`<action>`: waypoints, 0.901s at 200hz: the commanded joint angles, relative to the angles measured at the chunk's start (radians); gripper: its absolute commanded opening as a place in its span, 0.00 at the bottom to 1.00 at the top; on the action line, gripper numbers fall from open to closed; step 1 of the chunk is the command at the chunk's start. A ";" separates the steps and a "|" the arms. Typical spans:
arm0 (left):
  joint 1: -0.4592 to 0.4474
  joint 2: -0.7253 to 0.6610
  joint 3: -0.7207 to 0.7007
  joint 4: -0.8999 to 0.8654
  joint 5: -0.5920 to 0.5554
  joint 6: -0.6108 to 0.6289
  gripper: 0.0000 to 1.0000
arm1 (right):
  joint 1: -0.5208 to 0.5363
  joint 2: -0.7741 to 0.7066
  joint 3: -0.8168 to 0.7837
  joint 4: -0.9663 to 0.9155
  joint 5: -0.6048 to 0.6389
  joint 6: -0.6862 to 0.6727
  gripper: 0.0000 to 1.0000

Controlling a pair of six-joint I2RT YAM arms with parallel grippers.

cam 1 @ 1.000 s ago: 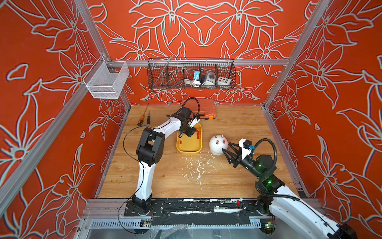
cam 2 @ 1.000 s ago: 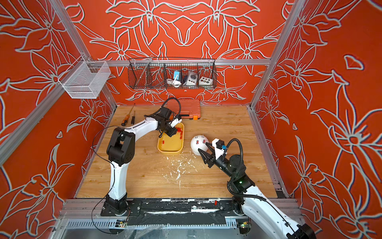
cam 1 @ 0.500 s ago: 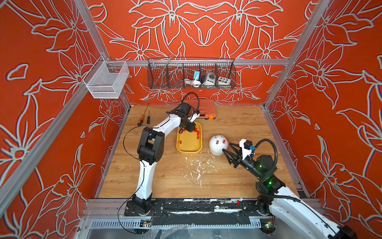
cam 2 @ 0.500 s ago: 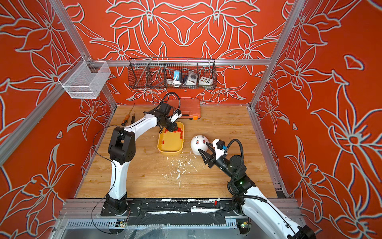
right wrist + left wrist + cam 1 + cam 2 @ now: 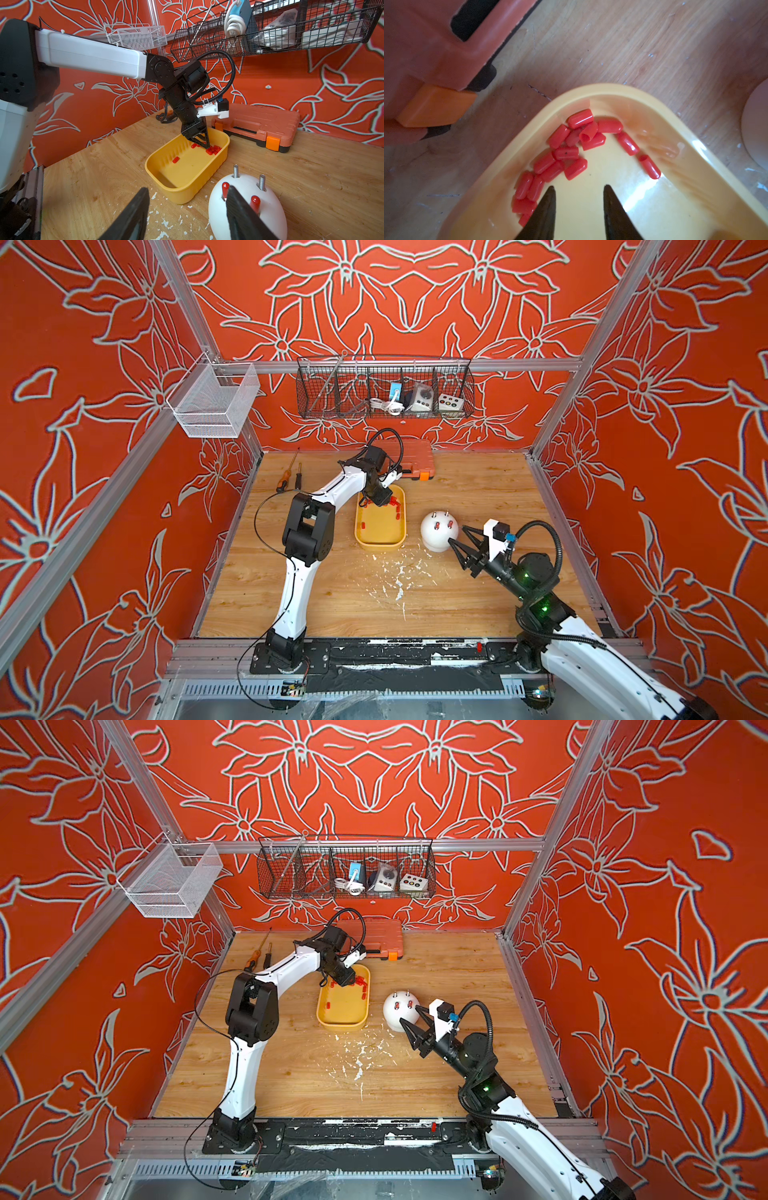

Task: Cover the protruding screws with screw protection sleeves
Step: Pick up the screw protection sleeve from the storage box.

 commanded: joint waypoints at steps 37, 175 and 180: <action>0.006 0.080 0.095 -0.079 0.023 0.104 0.38 | 0.005 -0.014 -0.016 0.004 0.011 -0.013 0.61; -0.014 0.123 0.053 -0.045 -0.005 0.149 0.28 | 0.005 -0.029 -0.019 0.001 0.017 -0.011 0.61; -0.013 0.125 0.056 -0.047 -0.010 0.148 0.28 | 0.004 -0.030 -0.019 0.001 0.016 -0.010 0.61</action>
